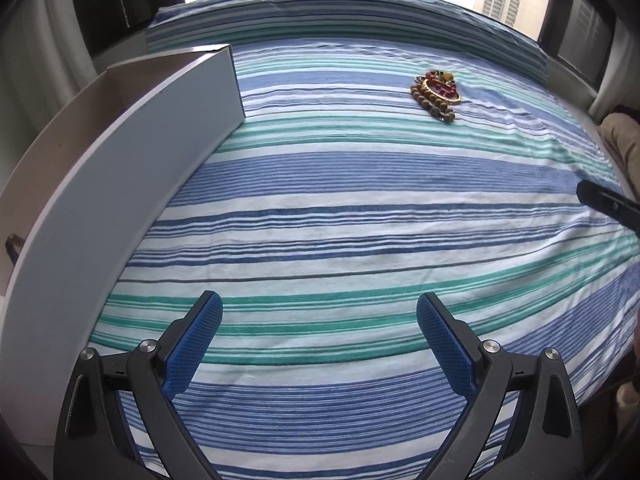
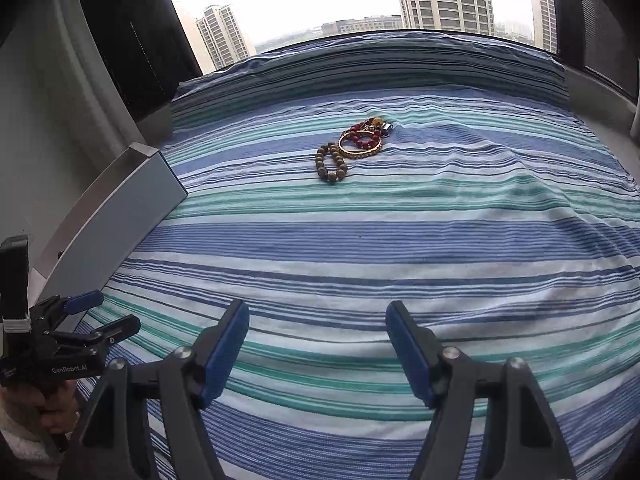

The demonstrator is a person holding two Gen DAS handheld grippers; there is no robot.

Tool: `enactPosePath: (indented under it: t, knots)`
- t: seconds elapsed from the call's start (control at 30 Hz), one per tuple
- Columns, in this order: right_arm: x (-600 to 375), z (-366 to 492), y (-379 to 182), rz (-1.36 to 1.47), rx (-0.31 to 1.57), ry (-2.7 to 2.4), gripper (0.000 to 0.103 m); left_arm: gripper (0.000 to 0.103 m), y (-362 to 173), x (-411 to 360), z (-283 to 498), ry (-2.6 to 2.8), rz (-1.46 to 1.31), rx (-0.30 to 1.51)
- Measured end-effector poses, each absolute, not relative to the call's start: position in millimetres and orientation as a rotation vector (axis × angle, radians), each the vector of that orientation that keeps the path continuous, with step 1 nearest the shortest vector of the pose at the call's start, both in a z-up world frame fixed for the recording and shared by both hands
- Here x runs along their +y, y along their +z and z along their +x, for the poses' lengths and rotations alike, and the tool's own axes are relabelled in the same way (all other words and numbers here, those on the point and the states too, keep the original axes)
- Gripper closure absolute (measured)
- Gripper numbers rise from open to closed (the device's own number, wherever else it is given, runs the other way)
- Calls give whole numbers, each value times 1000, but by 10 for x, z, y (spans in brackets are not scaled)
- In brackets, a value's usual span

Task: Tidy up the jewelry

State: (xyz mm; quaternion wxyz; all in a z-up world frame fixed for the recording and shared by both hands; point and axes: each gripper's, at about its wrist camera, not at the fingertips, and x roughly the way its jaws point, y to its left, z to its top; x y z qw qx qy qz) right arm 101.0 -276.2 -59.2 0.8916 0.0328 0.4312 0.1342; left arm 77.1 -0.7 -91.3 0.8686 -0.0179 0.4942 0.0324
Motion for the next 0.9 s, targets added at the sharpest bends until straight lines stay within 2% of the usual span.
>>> enactPosePath:
  t: [0.2, 0.27, 0.3, 0.37, 0.4, 0.57, 0.9]
  knots:
    - [-3165, 2390, -458, 145, 933, 213, 31, 5, -1028, 181, 812, 96, -89, 1075]
    - [-3218, 2883, -480, 166, 950, 182, 55, 5, -1054, 270, 824, 114, -101, 1082]
    - [-3210, 3105, -501, 167, 963, 176, 71, 5, -1063, 322, 830, 125, -108, 1085]
    - [-3164, 3506, -566, 175, 998, 178, 73, 5, -1081, 430, 842, 146, -125, 1091]
    - [-3148, 3673, -607, 194, 1010, 180, 79, 5, -1091, 488, 851, 156, -134, 1094]
    - [-2969, 4189, -876, 241, 1101, 190, 81, 5, -1154, 721, 892, 199, -176, 1112]
    - [-2838, 4385, -1112, 178, 1118, 158, 81, 5, -1269, 787, 948, 211, -183, 1139]
